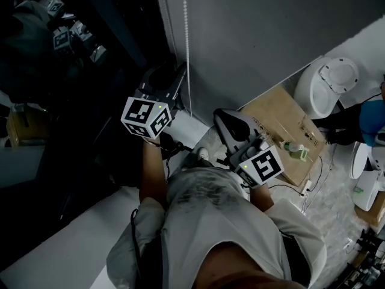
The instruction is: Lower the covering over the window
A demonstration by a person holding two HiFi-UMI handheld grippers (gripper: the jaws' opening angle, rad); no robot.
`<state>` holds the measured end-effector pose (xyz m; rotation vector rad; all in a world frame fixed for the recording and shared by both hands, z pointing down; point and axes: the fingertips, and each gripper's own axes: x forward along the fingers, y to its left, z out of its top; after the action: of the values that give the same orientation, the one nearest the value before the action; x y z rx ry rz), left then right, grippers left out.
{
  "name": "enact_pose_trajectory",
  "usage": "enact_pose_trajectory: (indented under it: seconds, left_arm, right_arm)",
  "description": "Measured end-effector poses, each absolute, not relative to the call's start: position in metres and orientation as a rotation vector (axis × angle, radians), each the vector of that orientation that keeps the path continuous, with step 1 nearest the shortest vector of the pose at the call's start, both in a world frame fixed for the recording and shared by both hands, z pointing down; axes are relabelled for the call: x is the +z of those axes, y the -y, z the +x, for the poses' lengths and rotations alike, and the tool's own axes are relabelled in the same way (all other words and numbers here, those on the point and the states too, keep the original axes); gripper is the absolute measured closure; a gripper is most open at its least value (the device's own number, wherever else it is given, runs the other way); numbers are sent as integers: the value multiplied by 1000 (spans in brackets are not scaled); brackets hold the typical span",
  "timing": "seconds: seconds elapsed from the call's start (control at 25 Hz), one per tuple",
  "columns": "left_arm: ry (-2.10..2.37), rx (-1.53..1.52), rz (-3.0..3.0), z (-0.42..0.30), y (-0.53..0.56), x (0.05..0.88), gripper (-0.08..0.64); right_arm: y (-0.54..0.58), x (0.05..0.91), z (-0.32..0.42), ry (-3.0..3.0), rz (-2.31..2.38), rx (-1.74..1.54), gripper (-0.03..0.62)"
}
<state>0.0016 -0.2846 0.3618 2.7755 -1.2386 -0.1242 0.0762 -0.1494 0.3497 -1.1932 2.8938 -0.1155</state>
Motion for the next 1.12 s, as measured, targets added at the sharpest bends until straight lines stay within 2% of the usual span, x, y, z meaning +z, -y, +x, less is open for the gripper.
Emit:
enact_pose_trajectory:
  seconds: [0.2, 0.36, 0.44, 1.12]
  left_arm:
    - [1167, -147, 2792, 4, 286, 362, 427]
    - [1239, -100, 2798, 1, 292, 363, 522]
    - [1302, -57, 2798, 1, 295, 365, 536]
    - [1338, -98, 2702, -11, 279, 365, 550]
  right_arm:
    - [151, 349, 79, -2875, -1202, -135, 574]
    - [151, 349, 78, -2899, -1202, -118, 574]
    - [151, 351, 77, -2914, -1201, -108, 574]
    - [150, 350, 73, -2929, -1182, -116, 574]
